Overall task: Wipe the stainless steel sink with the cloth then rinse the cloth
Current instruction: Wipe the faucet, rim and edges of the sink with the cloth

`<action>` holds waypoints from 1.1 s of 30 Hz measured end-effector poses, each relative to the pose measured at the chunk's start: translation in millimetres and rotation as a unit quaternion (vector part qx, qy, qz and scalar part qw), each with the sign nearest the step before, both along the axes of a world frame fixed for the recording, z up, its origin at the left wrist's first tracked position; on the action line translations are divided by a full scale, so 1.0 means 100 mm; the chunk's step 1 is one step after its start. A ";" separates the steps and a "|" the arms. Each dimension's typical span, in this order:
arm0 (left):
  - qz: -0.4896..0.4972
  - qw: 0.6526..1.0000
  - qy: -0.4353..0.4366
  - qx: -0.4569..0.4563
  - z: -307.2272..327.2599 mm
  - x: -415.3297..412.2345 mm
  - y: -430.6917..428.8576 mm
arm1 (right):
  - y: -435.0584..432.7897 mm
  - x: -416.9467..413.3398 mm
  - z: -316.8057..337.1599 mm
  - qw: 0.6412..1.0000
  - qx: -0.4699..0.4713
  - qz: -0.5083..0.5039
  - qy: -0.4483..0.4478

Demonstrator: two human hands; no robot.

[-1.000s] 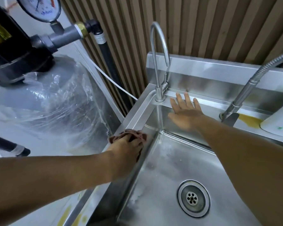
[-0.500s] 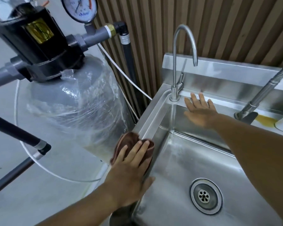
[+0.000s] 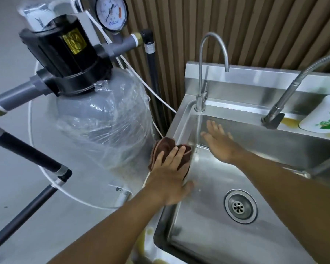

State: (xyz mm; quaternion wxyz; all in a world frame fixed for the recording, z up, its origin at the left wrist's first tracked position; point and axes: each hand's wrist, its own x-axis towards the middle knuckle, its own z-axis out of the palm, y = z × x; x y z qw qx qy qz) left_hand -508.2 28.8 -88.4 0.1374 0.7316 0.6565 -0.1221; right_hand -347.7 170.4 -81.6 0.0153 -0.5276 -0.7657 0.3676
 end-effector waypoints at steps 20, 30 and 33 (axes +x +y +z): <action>0.057 0.998 -0.024 0.012 0.00 -0.29 -0.27 | -1.43 -0.89 -0.03 0.840 -0.281 -0.284 0.367; 0.048 0.998 -0.021 -0.016 0.13 -0.24 -0.67 | -1.83 -0.71 -0.05 0.847 -0.320 -0.225 0.360; 0.065 0.997 -0.033 -0.017 0.13 -0.24 -0.95 | -2.03 -0.67 -0.02 0.852 -0.351 -0.200 0.333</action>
